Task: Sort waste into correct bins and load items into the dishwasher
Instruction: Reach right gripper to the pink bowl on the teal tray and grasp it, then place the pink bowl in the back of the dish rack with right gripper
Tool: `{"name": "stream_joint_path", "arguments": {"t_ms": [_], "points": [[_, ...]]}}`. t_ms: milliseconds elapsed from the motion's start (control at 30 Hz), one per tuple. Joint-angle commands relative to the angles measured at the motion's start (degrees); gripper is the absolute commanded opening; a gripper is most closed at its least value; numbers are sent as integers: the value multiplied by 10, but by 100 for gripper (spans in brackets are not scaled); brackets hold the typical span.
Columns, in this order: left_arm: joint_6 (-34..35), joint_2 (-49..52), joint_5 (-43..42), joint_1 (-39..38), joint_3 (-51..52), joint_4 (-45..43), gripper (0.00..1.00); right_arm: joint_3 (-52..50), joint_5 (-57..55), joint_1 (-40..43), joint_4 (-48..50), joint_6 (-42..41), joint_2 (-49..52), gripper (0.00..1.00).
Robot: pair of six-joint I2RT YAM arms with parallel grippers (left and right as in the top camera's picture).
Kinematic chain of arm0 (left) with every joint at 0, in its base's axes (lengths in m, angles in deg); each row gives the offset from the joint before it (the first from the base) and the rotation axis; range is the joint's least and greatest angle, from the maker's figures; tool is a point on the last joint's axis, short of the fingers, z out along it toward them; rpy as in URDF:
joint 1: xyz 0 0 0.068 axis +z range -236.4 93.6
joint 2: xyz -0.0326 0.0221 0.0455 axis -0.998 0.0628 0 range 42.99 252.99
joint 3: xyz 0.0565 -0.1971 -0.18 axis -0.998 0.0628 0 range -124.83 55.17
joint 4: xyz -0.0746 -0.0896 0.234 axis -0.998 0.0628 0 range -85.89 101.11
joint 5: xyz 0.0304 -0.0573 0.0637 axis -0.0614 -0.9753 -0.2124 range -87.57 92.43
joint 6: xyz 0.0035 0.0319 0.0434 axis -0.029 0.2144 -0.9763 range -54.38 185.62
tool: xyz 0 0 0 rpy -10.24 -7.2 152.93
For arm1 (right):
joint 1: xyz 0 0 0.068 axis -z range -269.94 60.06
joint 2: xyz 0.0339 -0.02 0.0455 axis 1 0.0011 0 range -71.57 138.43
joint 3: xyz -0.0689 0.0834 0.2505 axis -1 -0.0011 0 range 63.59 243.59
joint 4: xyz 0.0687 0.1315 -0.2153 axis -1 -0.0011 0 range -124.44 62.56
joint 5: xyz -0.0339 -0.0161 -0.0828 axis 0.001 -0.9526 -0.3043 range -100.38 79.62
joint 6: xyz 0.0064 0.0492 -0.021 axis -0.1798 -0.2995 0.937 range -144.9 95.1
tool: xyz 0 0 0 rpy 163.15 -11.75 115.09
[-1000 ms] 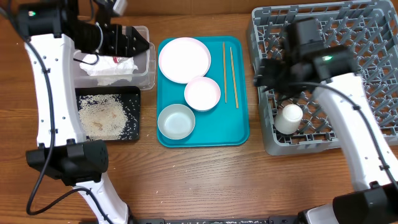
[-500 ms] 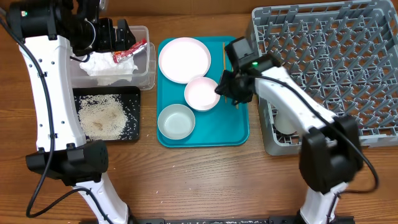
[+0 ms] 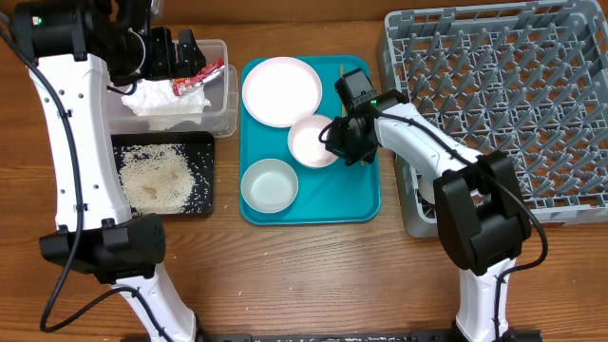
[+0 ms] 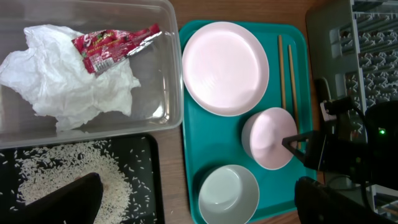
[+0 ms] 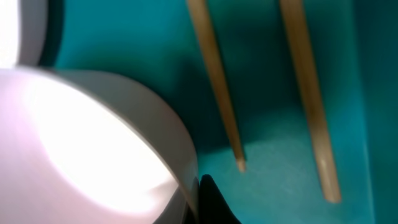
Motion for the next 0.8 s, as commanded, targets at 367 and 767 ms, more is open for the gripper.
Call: {"name": "stream_joint_path", "arguments": {"t_ms": [367,767], "points": [[10,0,6,-3,-4,-1,100,268,-322,64,-161,54,-113,4],[9,0,6,-3,-4,-1,100,293,-740,85,-31,209,-28,4]]}}
